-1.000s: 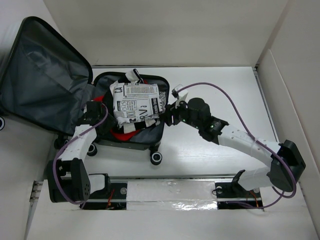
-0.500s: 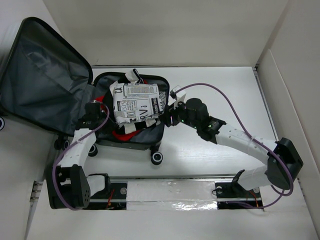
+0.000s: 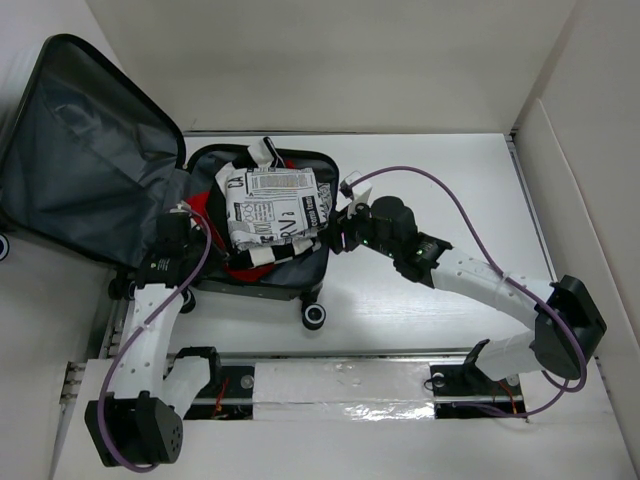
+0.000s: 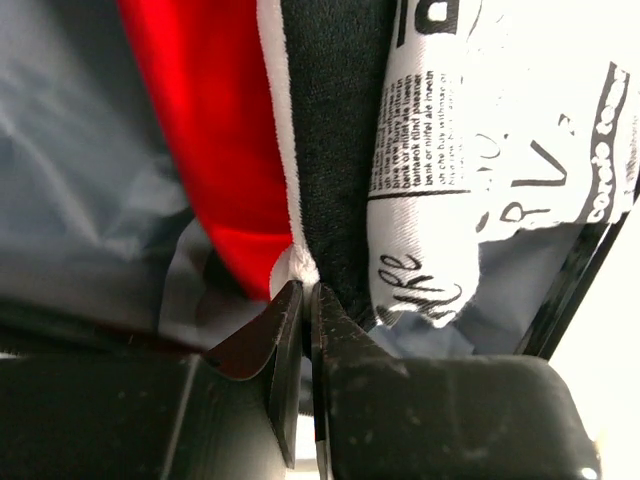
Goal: Pack the luggage
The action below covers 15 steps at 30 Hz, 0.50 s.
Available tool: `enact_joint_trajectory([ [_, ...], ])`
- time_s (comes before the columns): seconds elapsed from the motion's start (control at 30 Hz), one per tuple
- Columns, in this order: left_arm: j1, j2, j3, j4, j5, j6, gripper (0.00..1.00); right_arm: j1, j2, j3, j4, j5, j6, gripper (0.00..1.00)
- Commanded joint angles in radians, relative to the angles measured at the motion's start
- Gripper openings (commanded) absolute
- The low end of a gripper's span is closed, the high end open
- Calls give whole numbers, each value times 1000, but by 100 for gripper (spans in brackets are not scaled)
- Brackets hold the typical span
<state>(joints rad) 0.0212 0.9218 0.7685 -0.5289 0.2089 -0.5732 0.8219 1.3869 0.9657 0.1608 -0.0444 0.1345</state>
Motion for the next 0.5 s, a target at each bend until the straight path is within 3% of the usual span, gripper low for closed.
enact_joint_trajectory([
  [0.0, -4, -47, 49, -141, -3, 33, 0, 8, -15, 18, 23, 14, -12, 56],
  [0.33, -49, -29, 305, -299, -126, 24, 0, 8, 4, 24, 23, 24, -12, 57],
  [0.47, -49, -14, 229, -241, -88, 30, 0, 8, 9, 25, 17, 40, -16, 58],
])
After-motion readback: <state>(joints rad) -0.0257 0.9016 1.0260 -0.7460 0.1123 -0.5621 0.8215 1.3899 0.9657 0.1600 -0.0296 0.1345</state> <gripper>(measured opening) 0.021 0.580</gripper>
